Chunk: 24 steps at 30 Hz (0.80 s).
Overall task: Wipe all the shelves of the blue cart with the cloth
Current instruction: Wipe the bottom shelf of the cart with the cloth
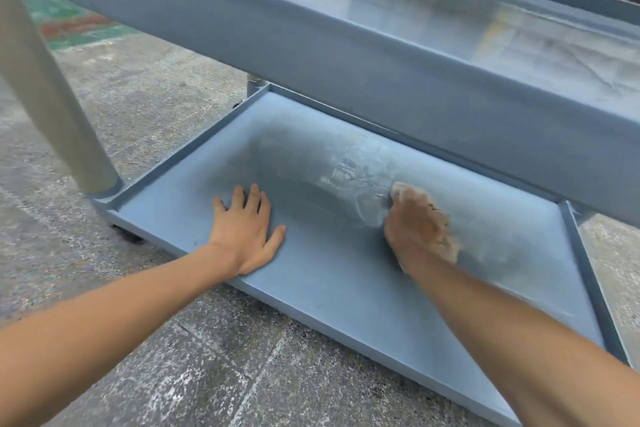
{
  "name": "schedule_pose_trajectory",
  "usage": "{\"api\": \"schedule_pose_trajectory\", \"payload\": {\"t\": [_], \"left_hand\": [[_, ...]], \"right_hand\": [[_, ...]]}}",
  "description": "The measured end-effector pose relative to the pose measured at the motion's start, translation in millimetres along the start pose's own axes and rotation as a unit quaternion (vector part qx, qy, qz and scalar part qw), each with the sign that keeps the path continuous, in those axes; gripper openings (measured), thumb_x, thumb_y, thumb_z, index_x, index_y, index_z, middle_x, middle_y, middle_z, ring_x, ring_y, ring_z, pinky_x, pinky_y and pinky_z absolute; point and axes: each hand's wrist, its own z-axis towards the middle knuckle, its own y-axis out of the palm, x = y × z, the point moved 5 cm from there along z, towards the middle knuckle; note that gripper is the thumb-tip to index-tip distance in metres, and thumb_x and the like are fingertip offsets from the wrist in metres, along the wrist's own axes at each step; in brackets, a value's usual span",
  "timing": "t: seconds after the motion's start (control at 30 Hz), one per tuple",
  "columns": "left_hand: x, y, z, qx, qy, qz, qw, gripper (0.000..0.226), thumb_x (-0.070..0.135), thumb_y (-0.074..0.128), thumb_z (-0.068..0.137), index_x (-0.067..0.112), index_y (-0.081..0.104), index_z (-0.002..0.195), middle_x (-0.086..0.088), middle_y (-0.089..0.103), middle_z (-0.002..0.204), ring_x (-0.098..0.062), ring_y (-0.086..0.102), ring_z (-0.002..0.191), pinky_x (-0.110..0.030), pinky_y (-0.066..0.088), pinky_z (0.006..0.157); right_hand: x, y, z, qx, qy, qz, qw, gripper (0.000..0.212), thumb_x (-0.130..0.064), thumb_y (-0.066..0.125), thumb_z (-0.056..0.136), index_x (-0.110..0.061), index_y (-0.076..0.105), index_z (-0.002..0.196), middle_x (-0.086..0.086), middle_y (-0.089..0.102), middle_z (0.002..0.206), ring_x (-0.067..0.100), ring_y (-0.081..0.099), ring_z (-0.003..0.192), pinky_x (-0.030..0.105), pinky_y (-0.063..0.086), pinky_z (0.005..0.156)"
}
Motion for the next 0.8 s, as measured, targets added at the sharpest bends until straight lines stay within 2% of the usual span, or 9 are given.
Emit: {"api": "schedule_pose_trajectory", "payload": {"t": [0.1, 0.2, 0.27, 0.37, 0.47, 0.53, 0.57, 0.67, 0.8], "left_hand": [[-1, -2, -2, -0.006, 0.005, -0.002, 1.0, 0.084, 0.062, 0.021, 0.096, 0.005, 0.022, 0.157, -0.015, 0.02, 0.165, -0.038, 0.021, 0.148, -0.058, 0.032, 0.108], [-12, -13, -7, -0.058, 0.041, -0.051, 0.996, 0.085, 0.058, 0.034, 0.095, 0.007, 0.014, 0.16, -0.011, 0.01, 0.169, -0.032, 0.011, 0.154, -0.054, 0.025, 0.118], [-24, -26, -18, -0.119, 0.05, -0.099, 0.987, 0.083, 0.05, 0.042, 0.097, 0.007, 0.011, 0.161, -0.008, 0.005, 0.17, -0.026, 0.007, 0.156, -0.047, 0.019, 0.123], [-54, -55, -54, -0.183, 0.009, -0.132, 0.974, 0.083, 0.042, 0.046, 0.097, 0.004, 0.007, 0.16, -0.01, -0.001, 0.17, -0.025, 0.007, 0.156, -0.046, 0.019, 0.124], [-81, -93, -96, -0.188, -0.021, -0.172, 0.967, 0.086, 0.039, 0.047, 0.099, 0.001, 0.0, 0.159, -0.015, -0.004, 0.169, -0.028, 0.004, 0.157, -0.043, 0.017, 0.125], [-94, -125, -124, -0.186, -0.035, -0.229, 0.955, 0.086, 0.038, 0.049, 0.1, 0.001, -0.002, 0.159, -0.017, -0.004, 0.169, -0.028, 0.004, 0.156, -0.041, 0.015, 0.126], [-99, -138, -138, -0.184, -0.047, -0.255, 0.948, 0.087, 0.038, 0.05, 0.099, 0.001, 0.0, 0.16, -0.017, 0.0, 0.169, -0.028, 0.007, 0.156, -0.041, 0.017, 0.125], [-112, -192, -183, -0.188, -0.076, -0.272, 0.941, 0.087, 0.042, 0.056, 0.094, 0.001, 0.012, 0.158, -0.017, 0.014, 0.166, -0.029, 0.014, 0.154, -0.046, 0.024, 0.122], [-126, -265, -228, -0.214, -0.104, -0.35, 0.906, 0.082, 0.041, 0.058, 0.084, 0.0, 0.032, 0.15, -0.02, 0.035, 0.155, -0.032, 0.03, 0.146, -0.044, 0.03, 0.117]], "right_hand": [[-105, 45, -45, -0.054, -0.174, -0.017, 0.983, 0.039, -0.031, 0.035, 0.109, -0.03, 0.045, 0.147, 0.007, 0.047, 0.154, 0.032, 0.057, 0.13, 0.043, 0.045, 0.102], [-158, 69, -86, -0.134, -0.285, -0.024, 0.949, 0.05, -0.037, 0.031, 0.112, -0.029, 0.027, 0.161, 0.007, 0.03, 0.167, 0.034, 0.045, 0.142, 0.04, 0.04, 0.106], [-157, 63, -97, -0.198, -0.299, -0.042, 0.933, 0.05, -0.033, 0.028, 0.112, -0.035, 0.022, 0.162, 0.008, 0.024, 0.169, 0.038, 0.04, 0.145, 0.045, 0.039, 0.108], [-152, 25, -113, -0.267, -0.326, 0.038, 0.906, 0.048, -0.024, 0.033, 0.111, -0.031, 0.036, 0.159, 0.003, 0.032, 0.168, 0.032, 0.037, 0.15, 0.043, 0.036, 0.115], [-155, -36, -145, -0.252, -0.326, 0.199, 0.889, 0.04, -0.025, 0.041, 0.111, -0.03, 0.053, 0.148, -0.006, 0.046, 0.159, 0.014, 0.043, 0.145, 0.02, 0.032, 0.111], [-159, -79, -174, -0.253, -0.316, 0.274, 0.873, 0.036, -0.027, 0.043, 0.11, -0.033, 0.056, 0.142, -0.015, 0.054, 0.145, -0.002, 0.048, 0.129, -0.001, 0.026, 0.099], [-161, -94, -190, -0.262, -0.311, 0.296, 0.864, 0.034, -0.026, 0.044, 0.11, -0.031, 0.059, 0.14, -0.014, 0.058, 0.14, -0.002, 0.051, 0.124, -0.004, 0.026, 0.095], [-172, -145, -234, -0.321, -0.291, 0.315, 0.844, 0.034, -0.025, 0.045, 0.111, -0.023, 0.06, 0.141, -0.007, 0.062, 0.143, 0.007, 0.055, 0.128, 0.014, 0.035, 0.106], [-189, -232, -284, -0.366, -0.269, 0.378, 0.807, 0.036, -0.021, 0.043, 0.112, -0.02, 0.06, 0.143, -0.013, 0.058, 0.145, -0.005, 0.048, 0.134, 0.016, 0.031, 0.118]]}}
